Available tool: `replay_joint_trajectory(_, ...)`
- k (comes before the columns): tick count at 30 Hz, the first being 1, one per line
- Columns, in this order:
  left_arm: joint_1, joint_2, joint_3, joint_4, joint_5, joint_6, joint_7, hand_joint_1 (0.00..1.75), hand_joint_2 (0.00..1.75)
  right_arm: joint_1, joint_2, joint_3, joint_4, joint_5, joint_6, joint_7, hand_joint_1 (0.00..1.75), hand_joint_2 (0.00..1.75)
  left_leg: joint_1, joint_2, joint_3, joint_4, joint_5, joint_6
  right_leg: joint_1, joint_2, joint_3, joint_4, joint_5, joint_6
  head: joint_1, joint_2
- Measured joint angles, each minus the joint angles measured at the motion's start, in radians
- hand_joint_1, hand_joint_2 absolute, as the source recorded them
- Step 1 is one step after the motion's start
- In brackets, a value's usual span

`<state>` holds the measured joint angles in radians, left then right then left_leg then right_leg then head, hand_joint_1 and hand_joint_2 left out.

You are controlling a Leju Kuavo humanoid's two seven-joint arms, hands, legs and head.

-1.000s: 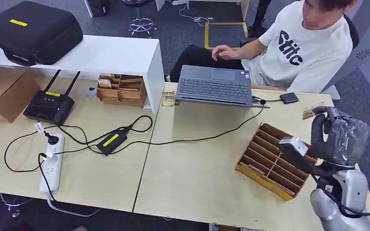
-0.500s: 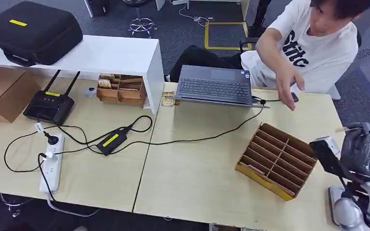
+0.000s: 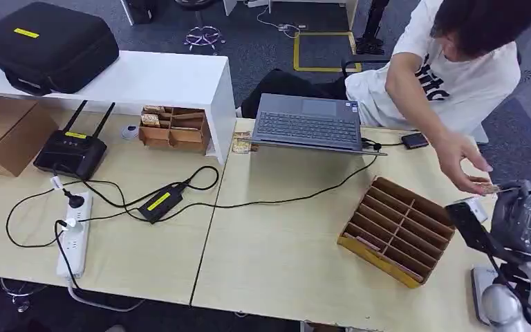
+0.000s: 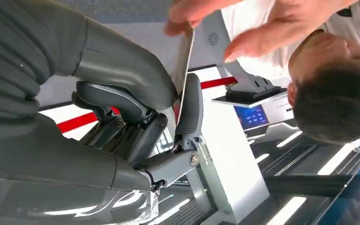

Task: Pass the card to the sensor for recognition and then transmit it.

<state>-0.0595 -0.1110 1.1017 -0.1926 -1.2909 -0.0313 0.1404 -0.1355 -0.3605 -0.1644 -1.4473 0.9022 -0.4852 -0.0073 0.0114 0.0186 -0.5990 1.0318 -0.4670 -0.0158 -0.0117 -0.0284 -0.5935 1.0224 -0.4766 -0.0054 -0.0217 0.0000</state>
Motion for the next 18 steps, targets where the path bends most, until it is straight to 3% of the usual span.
replay_joint_trajectory(13,-0.001,0.000,0.000,0.000,-0.005,-0.001,-0.001,0.00,1.75,-0.048,0.002,0.051,0.024,-0.005,0.014,-0.010,1.75,1.75,0.000,-0.002,-0.001,0.000,0.000,0.000,0.000,-0.002,0.000,0.000,-0.001,0.001,0.000,0.000)
replay_joint_trajectory(14,-0.001,0.000,0.000,0.000,-0.005,-0.002,-0.002,0.00,1.75,-0.049,0.002,0.052,0.024,-0.018,0.018,-0.015,1.48,1.75,0.000,-0.002,-0.001,0.000,0.000,0.000,0.000,-0.002,0.000,0.000,-0.001,0.001,0.000,0.000)
replay_joint_trajectory(15,-0.001,0.000,0.000,0.000,-0.005,-0.003,-0.002,0.00,1.75,-0.049,0.002,0.053,0.025,-0.028,0.023,-0.020,0.16,1.75,0.000,-0.002,-0.001,0.000,0.000,0.000,0.000,-0.002,0.000,0.000,-0.001,0.001,0.000,0.000)
replay_joint_trajectory(16,-0.001,0.000,0.000,0.000,-0.005,-0.004,-0.002,0.00,1.75,-0.049,0.002,0.054,0.026,-0.040,0.028,-0.027,0.00,1.75,0.000,-0.002,-0.001,0.000,0.000,0.000,0.000,-0.002,0.000,0.000,-0.001,0.001,0.000,0.000)
replay_joint_trajectory(18,-0.001,0.000,0.000,0.000,-0.005,-0.004,-0.002,0.00,1.75,-0.049,0.002,0.056,0.028,-0.059,0.035,-0.038,0.00,1.75,0.000,-0.002,-0.001,0.000,0.000,0.000,0.000,-0.002,0.000,0.000,-0.001,0.001,0.000,0.000)
